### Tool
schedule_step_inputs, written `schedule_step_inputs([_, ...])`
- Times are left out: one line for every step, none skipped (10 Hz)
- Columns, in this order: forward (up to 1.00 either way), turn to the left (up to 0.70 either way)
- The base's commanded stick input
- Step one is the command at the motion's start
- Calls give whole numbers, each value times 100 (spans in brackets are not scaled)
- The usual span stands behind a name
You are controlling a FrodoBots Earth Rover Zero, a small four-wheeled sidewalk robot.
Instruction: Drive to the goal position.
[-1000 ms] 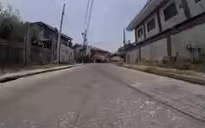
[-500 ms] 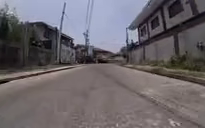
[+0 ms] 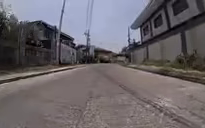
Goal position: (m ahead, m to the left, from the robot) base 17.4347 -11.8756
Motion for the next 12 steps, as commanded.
schedule_step_inputs([100,0])
schedule_step_inputs([100,0])
schedule_step_inputs([100,0])
schedule_step_inputs([100,0])
schedule_step_inputs([100,0])
schedule_step_inputs([100,0])
schedule_step_inputs([100,0])
schedule_step_inputs([100,0])
schedule_step_inputs([100,0])
schedule_step_inputs([100,0])
schedule_step_inputs([100,0])
schedule_step_inputs([100,0])
